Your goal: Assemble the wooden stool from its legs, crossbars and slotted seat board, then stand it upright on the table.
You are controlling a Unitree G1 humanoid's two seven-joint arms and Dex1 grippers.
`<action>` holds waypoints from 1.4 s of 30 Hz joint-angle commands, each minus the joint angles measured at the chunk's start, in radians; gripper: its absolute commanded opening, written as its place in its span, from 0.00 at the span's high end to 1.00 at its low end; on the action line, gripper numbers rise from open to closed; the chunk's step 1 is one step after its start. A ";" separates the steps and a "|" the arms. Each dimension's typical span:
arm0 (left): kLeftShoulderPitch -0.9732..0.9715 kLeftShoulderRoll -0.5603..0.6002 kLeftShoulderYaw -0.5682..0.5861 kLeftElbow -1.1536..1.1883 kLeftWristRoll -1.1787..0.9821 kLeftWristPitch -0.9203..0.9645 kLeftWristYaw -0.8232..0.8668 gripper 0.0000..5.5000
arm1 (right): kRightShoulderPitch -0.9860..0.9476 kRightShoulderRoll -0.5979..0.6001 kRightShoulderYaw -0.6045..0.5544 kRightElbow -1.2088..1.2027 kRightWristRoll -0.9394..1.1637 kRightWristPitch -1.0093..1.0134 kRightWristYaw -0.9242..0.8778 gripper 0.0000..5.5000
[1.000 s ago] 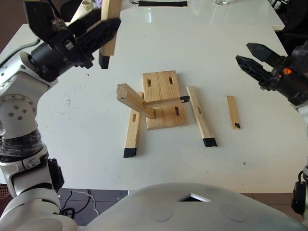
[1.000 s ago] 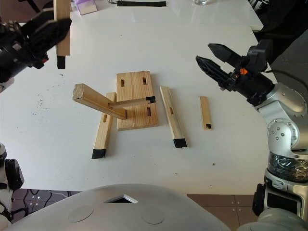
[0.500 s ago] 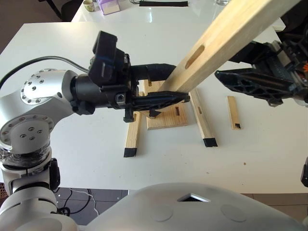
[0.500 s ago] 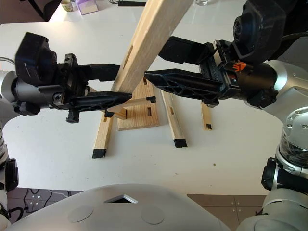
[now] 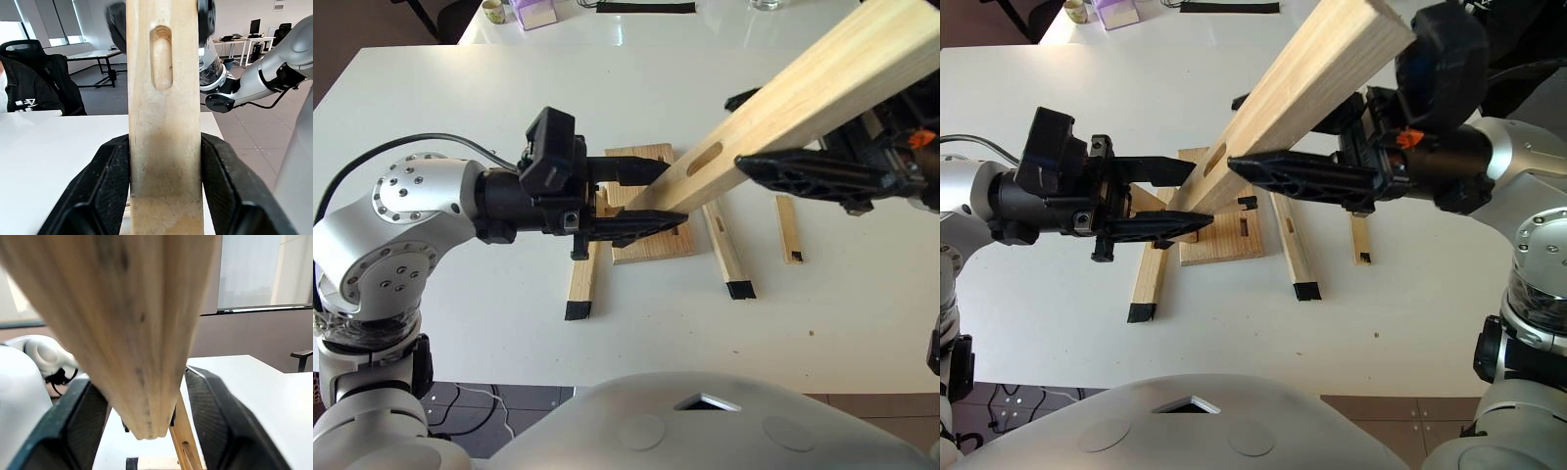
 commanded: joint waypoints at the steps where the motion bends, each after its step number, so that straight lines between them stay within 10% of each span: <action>1: -0.025 0.016 0.011 0.003 -0.027 0.011 -0.013 0.63 | 0.030 -0.024 0.003 -0.016 -0.041 0.007 0.053 0.64; 23: -0.223 -0.066 0.172 0.224 -0.294 0.062 0.323 0.40 | -0.082 -0.054 -0.121 0.209 -0.156 -0.037 0.103 0.64; 29: -0.076 0.081 0.156 0.406 0.127 -0.088 0.166 0.40 | -0.035 -0.047 -0.054 0.310 -0.480 -0.232 0.163 0.64; 35: 0.222 0.188 -0.146 0.606 0.731 -0.517 -0.044 0.40 | 0.191 0.011 0.171 0.318 -0.841 -0.556 0.309 0.64; 42: 0.334 0.142 -0.269 0.654 0.920 -0.712 -0.130 0.40 | 0.237 0.031 0.256 0.351 -0.957 -0.696 0.413 0.64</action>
